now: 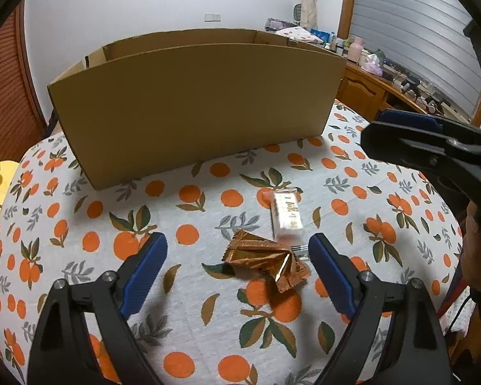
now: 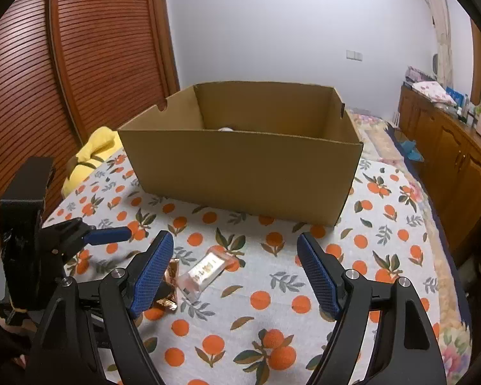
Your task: Organize snacks
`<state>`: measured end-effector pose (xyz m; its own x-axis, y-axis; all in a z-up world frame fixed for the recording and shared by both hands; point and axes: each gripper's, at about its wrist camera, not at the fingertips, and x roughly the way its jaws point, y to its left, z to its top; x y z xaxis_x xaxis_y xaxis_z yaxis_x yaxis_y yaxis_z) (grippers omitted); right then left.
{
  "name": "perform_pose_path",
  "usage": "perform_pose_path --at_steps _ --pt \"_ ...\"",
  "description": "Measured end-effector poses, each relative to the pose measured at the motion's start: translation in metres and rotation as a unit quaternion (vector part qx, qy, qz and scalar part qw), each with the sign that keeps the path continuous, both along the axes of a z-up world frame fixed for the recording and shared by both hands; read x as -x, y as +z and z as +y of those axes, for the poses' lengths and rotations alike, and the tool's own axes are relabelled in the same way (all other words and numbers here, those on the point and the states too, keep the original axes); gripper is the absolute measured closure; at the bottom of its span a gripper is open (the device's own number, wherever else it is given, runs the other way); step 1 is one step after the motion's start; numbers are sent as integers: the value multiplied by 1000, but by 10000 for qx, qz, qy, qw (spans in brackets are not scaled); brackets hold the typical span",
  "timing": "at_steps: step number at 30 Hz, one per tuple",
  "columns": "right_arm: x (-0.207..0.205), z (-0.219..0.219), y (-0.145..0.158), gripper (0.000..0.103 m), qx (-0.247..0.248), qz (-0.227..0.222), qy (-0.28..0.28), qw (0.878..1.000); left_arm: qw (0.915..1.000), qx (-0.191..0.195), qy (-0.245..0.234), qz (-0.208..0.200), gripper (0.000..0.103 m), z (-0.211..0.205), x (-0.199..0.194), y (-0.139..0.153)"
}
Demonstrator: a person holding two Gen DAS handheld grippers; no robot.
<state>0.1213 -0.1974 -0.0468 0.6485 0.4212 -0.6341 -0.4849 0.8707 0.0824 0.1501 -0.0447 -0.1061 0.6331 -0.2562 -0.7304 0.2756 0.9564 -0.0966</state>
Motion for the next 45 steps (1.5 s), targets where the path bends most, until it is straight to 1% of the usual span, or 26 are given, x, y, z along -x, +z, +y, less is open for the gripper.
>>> perform_pose_path --at_steps 3,10,13,16,21,23,25,26,31,33,35,37,41,42,45 --pt "-1 1 -3 22 3 35 9 10000 10000 6 -24 85 14 0 -2 -5" --pt "-4 8 -15 23 56 154 78 9998 9995 -215 -107 196 16 -2 0 -12" --pt "-5 13 -21 23 100 218 128 9996 9996 -216 -27 198 17 6 2 -13" --pt "-7 18 -28 27 125 318 211 9992 9995 -220 108 193 17 16 2 -12" --pt "-12 26 -41 35 125 525 304 9981 9994 -236 187 172 17 25 2 -10" --pt "-15 29 -48 45 116 654 350 9972 9993 -245 217 164 17 29 2 -10" --pt "-18 32 -53 47 125 741 370 9965 9993 -201 255 197 17 34 2 -11" --pt "-19 33 -55 50 118 779 384 9961 9993 -171 275 199 17 35 1 -11" --pt "-22 42 -68 54 164 968 444 9942 9993 -147 294 159 17 38 -1 -9" --pt "-23 46 -71 61 253 971 466 9939 9995 -119 263 126 17 37 0 -8" --pt "-23 46 -73 74 313 960 463 9938 9997 -100 207 100 18 35 0 -5" --pt "-23 44 -74 78 303 956 498 9937 9999 -82 120 66 18 31 -1 -2" --pt "-22 38 -74 81 322 923 475 9941 9999 -8 -94 114 27 20 -5 -2" --pt "-21 36 -74 81 309 927 461 9941 9998 -8 -161 141 33 17 -7 -3" --pt "-20 31 -72 81 292 899 430 9946 9994 -128 -257 189 41 7 -11 -6"
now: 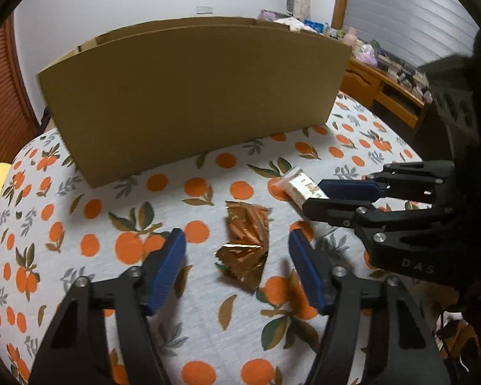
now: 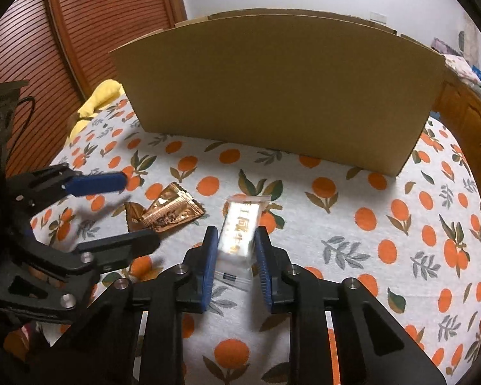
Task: Organize snacks
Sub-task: 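Grasp the white bar with the right tool while the left tool grasps the copper wrapper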
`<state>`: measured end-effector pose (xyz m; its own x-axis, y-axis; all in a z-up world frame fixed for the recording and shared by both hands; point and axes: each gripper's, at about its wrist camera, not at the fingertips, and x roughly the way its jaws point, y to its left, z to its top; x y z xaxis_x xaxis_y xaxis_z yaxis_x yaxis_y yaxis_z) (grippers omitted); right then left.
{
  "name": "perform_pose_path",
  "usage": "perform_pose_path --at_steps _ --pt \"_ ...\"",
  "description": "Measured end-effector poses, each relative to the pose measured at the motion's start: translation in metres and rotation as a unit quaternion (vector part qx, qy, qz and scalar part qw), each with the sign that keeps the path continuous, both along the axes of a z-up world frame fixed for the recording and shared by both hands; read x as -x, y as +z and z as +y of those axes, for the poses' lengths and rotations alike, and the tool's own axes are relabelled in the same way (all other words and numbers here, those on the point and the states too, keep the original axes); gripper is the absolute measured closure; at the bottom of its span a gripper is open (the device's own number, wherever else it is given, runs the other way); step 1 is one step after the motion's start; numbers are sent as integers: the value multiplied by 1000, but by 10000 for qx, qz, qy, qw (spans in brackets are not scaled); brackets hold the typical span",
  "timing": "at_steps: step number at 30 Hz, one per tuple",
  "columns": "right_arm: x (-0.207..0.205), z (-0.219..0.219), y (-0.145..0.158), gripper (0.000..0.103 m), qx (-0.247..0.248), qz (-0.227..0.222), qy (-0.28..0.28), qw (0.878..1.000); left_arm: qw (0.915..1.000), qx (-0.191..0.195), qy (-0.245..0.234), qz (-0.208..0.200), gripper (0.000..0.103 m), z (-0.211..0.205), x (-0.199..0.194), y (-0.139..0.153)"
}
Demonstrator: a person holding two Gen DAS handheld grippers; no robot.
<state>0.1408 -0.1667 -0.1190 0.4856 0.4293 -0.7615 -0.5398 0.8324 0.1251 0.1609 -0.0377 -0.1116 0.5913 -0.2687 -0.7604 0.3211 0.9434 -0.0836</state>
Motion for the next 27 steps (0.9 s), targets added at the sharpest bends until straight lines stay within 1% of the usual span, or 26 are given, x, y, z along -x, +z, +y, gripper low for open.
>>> perform_pose_path --at_steps 1,3,6,10,11,14,16,21,27 --pt "0 0 0 81 3 -10 -11 10000 10000 -19 -16 8 42 -2 -1 0" --pt "2 -3 2 81 -35 -37 -33 10000 10000 -48 -39 45 50 -5 -2 -2" --pt "4 -5 5 81 -89 -54 -37 9999 9999 -67 -39 78 56 -7 -5 -2" --pt "8 -9 10 81 -118 -142 -29 9998 9998 -55 -73 171 60 -8 -7 -7" --pt "9 -9 11 81 -126 -166 -21 9998 9998 -76 -81 133 61 -8 -6 -8" --pt "14 -11 13 81 -158 -214 -4 9996 9999 -92 -105 80 75 -8 -4 -8" --pt "17 -12 14 81 -160 -238 -2 9996 9999 -38 -148 73 80 -8 -2 -8" --pt "22 -14 13 81 -203 -248 -23 9995 9998 21 -183 2 82 -9 4 -7" --pt "22 -17 14 81 -238 -268 -69 9993 9996 161 -172 -142 82 -4 14 6"
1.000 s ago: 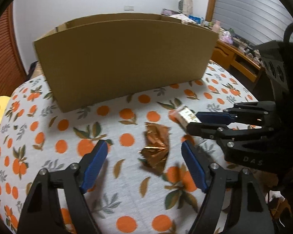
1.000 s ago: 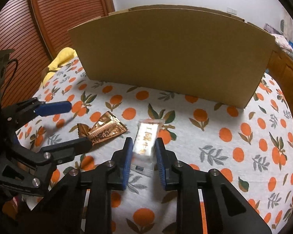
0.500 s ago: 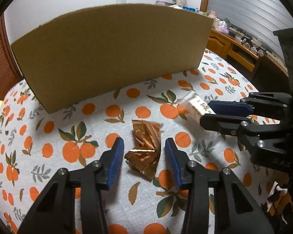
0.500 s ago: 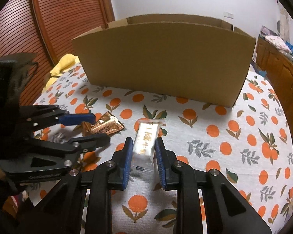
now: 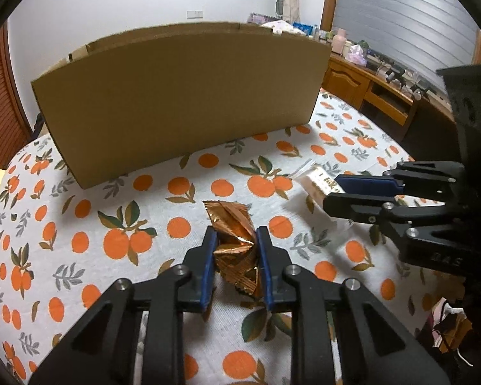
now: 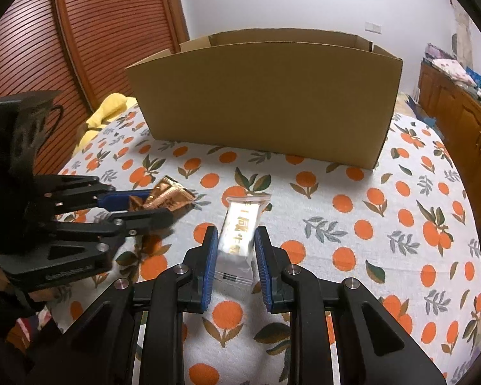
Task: Organize snacks
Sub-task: 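Grasp the white bar with the right tool while the left tool grasps the copper wrapper, then lift both held snacks and carry them over the cardboard box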
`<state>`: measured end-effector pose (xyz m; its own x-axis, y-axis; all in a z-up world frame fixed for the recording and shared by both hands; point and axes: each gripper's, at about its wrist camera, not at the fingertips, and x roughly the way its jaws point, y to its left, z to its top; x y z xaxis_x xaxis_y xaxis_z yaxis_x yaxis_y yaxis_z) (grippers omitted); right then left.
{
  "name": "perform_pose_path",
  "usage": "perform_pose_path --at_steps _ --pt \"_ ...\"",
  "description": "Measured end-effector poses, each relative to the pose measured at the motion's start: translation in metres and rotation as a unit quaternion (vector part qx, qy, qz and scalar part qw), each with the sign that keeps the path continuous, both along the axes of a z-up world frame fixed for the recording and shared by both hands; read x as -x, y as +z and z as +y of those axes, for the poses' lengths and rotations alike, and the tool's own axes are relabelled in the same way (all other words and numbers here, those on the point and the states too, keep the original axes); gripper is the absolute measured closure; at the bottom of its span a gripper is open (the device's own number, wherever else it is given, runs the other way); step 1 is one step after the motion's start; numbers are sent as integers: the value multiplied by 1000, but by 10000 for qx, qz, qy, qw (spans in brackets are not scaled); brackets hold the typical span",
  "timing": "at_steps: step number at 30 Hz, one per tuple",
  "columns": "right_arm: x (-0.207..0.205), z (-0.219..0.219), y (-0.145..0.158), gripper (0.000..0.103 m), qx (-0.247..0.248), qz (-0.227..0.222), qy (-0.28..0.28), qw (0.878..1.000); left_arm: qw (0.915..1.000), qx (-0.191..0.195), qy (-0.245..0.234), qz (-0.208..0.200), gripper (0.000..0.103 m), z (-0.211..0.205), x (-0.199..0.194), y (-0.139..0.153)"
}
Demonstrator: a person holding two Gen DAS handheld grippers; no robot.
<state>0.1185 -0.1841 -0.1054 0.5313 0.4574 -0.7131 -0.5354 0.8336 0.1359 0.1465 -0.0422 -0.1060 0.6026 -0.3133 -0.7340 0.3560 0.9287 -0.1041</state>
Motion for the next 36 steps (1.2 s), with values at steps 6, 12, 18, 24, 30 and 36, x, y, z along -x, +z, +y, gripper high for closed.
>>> perform_pose_path --at_steps 6,12,18,24,30,36 --pt "3 -7 3 81 -100 -22 -45 9999 9997 92 -12 -217 81 2 9 19" --pt "10 -16 16 81 -173 -160 -112 9997 9990 132 -33 -428 81 3 15 38" --pt "15 -22 34 81 -268 -350 -146 9989 9979 139 -50 -626 81 2 19 56" --pt "18 -26 51 81 -315 -559 -139 9978 9970 88 -90 -767 81 1 19 67" --pt "19 -29 64 81 -240 -669 -165 9973 9960 15 -119 -883 81 1 18 78" --pt "19 -35 79 81 -238 -819 -203 9961 9948 -3 -107 -1017 81 4 17 91"
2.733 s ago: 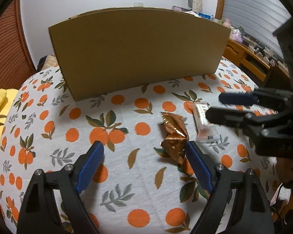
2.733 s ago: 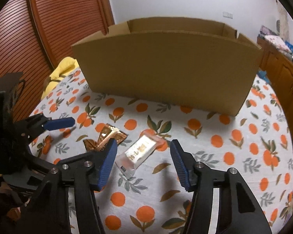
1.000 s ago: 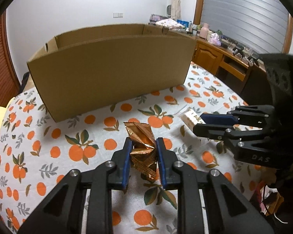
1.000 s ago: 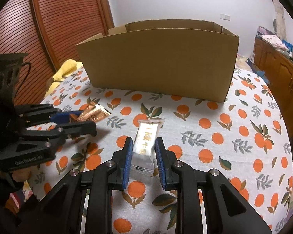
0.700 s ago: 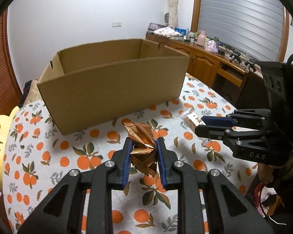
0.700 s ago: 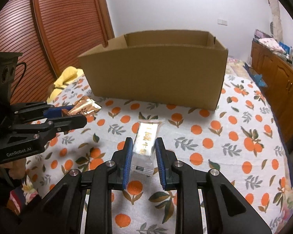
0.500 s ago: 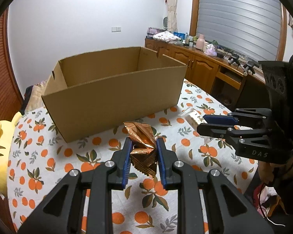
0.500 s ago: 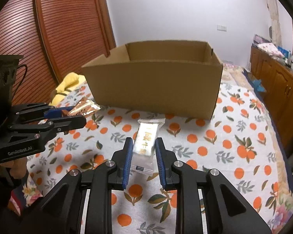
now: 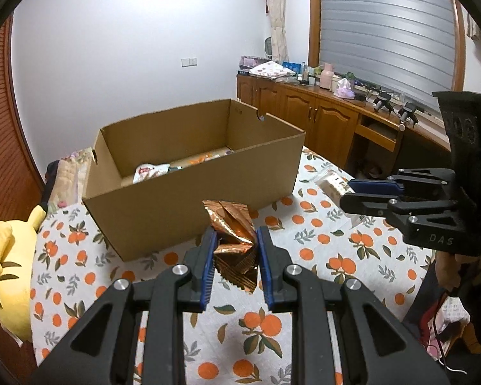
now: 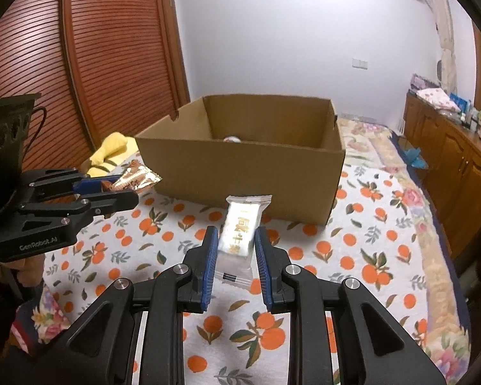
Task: Organize snacks
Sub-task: 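Lift both held snacks and carry them over the cardboard box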
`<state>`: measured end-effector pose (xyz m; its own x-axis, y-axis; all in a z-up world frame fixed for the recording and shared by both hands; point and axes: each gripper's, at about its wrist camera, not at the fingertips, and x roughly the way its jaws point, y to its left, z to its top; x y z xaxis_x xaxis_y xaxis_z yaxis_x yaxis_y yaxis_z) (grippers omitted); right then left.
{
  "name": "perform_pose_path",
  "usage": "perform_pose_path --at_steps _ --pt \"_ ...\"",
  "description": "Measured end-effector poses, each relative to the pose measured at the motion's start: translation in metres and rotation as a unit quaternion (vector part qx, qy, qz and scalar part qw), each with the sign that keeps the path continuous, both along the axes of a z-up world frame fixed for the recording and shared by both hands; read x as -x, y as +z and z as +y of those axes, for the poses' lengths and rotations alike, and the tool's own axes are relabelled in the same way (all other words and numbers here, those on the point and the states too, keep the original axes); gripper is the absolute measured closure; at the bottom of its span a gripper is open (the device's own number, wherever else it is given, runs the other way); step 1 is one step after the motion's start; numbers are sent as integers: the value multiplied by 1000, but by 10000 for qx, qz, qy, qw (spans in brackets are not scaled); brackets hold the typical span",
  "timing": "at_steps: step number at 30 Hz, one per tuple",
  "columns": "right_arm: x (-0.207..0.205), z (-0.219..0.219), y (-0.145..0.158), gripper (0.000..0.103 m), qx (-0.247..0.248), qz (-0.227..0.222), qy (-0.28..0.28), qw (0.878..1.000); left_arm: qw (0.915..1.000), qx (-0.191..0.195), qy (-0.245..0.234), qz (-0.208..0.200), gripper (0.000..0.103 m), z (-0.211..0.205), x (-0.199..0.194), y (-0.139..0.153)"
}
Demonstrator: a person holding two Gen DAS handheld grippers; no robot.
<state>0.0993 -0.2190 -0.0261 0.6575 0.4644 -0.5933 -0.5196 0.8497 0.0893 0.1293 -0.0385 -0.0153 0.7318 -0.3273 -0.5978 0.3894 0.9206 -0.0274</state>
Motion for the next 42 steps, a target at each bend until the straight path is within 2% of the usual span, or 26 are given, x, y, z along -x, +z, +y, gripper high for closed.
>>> perform_pose_path --at_steps 13,28,42 --pt "-17 7 22 81 -94 -197 140 9997 9996 204 118 -172 81 19 -27 19" --pt "-77 29 30 81 -174 -247 356 9989 9976 417 482 -259 81 51 -99 26" --pt "-144 45 24 81 -120 -151 428 9989 9985 189 493 -113 80 47 -156 24"
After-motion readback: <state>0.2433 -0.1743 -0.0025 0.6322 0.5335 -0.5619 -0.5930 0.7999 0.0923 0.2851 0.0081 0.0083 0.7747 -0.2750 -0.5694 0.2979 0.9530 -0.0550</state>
